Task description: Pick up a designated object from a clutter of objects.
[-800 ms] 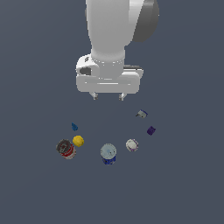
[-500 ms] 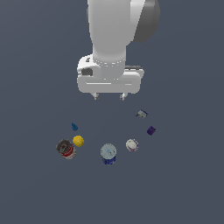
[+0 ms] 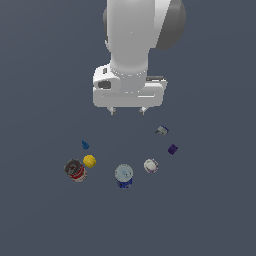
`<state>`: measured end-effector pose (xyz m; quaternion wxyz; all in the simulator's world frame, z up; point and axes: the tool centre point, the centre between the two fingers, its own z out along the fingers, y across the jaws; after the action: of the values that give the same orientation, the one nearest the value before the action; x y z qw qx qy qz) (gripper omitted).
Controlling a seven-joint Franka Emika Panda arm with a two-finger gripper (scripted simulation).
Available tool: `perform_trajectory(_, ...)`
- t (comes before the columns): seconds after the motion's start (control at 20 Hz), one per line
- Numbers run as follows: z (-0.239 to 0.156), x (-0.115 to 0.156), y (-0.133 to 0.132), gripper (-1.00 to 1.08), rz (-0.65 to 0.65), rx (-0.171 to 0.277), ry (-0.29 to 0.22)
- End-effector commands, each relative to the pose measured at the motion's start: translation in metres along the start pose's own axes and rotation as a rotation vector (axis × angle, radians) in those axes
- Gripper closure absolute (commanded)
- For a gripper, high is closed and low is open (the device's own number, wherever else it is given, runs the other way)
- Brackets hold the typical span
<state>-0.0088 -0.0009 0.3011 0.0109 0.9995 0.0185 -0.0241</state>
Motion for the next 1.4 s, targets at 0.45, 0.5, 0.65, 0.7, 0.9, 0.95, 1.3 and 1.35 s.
perform_trajectory(0.45, 0.043, 0.018, -0.041, -0.92, -0.137, -0.023, 0.008)
perform_trajectory(0.5, 0.050, 0.020, -0.048, -0.92, -0.160, -0.025, 0.010)
perform_trajectory(0.65, 0.075, 0.026, -0.073, -0.92, -0.237, -0.032, 0.015)
perform_trajectory(0.7, 0.084, 0.027, -0.082, -0.92, -0.267, -0.034, 0.017)
perform_trajectory(0.9, 0.126, 0.030, -0.126, -0.92, -0.399, -0.036, 0.027)
perform_trajectory(0.95, 0.136, 0.030, -0.137, -0.92, -0.432, -0.034, 0.030)
perform_trajectory(1.3, 0.192, 0.019, -0.198, -0.92, -0.610, -0.017, 0.044)
perform_trajectory(1.35, 0.197, 0.017, -0.205, -0.92, -0.628, -0.014, 0.046)
